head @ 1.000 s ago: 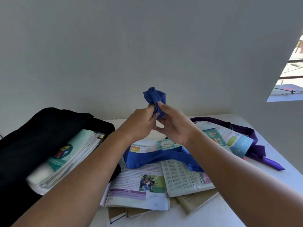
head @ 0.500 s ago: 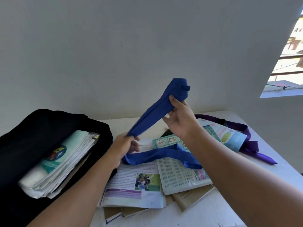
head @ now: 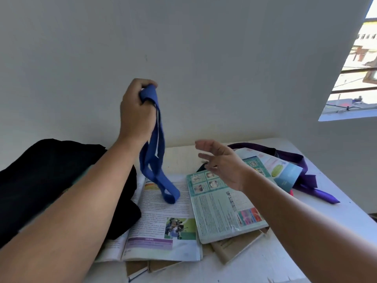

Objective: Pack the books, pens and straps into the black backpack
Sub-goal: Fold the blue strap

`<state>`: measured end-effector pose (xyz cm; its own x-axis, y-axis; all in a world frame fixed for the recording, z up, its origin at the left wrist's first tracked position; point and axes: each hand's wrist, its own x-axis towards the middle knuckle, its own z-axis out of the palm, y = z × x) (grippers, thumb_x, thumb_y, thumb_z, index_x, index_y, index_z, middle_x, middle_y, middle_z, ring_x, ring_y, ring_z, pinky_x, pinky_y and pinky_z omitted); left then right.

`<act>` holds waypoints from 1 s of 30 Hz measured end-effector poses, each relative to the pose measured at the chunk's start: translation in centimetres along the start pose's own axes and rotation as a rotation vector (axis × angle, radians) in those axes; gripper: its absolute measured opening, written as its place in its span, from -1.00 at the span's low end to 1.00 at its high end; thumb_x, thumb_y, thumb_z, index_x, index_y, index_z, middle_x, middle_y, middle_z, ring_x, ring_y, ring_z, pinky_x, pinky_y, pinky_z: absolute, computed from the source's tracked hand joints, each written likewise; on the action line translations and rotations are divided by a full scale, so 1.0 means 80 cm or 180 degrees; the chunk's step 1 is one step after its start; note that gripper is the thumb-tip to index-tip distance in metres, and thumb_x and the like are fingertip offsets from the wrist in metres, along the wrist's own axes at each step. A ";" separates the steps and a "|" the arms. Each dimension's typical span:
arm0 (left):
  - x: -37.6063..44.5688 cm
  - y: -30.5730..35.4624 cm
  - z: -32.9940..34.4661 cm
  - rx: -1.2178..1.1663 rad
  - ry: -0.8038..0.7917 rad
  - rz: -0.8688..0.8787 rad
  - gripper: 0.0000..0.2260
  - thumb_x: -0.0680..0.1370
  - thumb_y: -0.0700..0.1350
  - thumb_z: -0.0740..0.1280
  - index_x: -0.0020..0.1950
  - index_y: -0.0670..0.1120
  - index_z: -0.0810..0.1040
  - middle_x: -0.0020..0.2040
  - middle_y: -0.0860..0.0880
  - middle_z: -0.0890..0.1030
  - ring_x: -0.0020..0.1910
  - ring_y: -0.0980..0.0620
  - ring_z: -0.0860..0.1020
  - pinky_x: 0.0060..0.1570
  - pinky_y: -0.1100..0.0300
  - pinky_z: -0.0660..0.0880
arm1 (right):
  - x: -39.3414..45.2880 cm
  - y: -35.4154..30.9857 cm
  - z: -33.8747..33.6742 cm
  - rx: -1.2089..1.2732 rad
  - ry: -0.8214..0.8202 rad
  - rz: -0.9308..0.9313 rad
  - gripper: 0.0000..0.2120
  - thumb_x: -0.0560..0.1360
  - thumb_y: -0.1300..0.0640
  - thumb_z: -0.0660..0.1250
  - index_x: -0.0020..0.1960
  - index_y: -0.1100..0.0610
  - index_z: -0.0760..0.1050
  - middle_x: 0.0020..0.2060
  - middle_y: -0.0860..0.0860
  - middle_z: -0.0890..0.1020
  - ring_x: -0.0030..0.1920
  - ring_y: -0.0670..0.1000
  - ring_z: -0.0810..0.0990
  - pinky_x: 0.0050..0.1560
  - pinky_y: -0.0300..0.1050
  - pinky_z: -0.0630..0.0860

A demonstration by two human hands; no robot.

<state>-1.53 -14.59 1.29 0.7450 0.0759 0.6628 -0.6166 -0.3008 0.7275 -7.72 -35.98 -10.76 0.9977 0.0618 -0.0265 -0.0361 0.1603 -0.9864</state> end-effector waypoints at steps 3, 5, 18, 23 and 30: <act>-0.012 0.016 0.013 0.0384 -0.0668 0.0514 -0.73 0.57 -0.30 0.19 0.18 -0.10 0.59 -0.01 0.00 0.64 -0.07 0.08 0.59 -0.09 0.14 0.50 | 0.003 -0.026 0.016 0.0150 0.0308 -0.0258 -0.70 0.63 0.23 0.34 0.28 -0.05 0.63 0.26 -0.08 0.68 0.35 0.04 0.59 0.48 0.17 0.39; -0.021 0.022 0.022 0.0616 -0.1113 0.0708 -0.70 0.56 -0.31 0.21 0.23 -0.08 0.55 -0.15 -0.03 0.62 -0.25 0.12 0.56 -0.28 0.13 0.46 | 0.007 -0.043 0.029 0.0167 0.0218 -0.0413 -0.75 0.62 0.01 0.36 0.28 -0.05 0.63 0.24 -0.10 0.69 0.31 -0.01 0.61 0.44 0.11 0.37; -0.026 0.022 0.024 0.0768 -0.1863 0.0595 -0.62 0.59 -0.27 0.30 0.37 -0.03 0.34 -0.23 0.04 0.41 -0.39 0.17 0.42 -0.36 0.34 0.34 | 0.006 -0.077 0.047 0.0895 -0.0156 -0.0468 -0.80 0.52 0.07 0.51 -0.10 0.18 0.57 -0.33 0.02 0.52 -0.41 -0.05 0.41 -0.28 -0.23 0.42; -0.031 -0.003 0.004 0.0598 -0.2569 -0.0208 -0.75 0.64 -0.20 0.32 0.24 0.07 0.44 0.07 0.03 0.54 -0.09 0.08 0.57 -0.02 0.17 0.51 | 0.013 -0.066 0.038 0.0715 0.0155 -0.0430 -0.74 0.36 0.09 0.67 -0.29 0.11 0.59 -0.22 0.15 0.50 -0.45 -0.05 0.36 -0.24 -0.11 0.28; -0.048 -0.032 0.012 -0.0287 -0.1464 -0.0877 -0.77 0.64 -0.33 0.07 -0.06 -0.10 0.45 -0.34 0.01 0.47 -0.38 0.06 0.40 -0.25 0.07 0.46 | 0.011 -0.059 0.034 0.0078 0.0254 -0.0406 -0.75 0.46 0.05 0.57 -0.22 0.13 0.55 -0.39 0.02 0.52 -0.41 -0.02 0.44 -0.36 -0.18 0.36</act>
<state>-2.60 -15.00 -3.27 0.9042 -0.2894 0.3141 -0.3870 -0.2444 0.8891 -6.84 -34.01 -5.65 0.9956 -0.0390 0.0850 0.0909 0.1859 -0.9784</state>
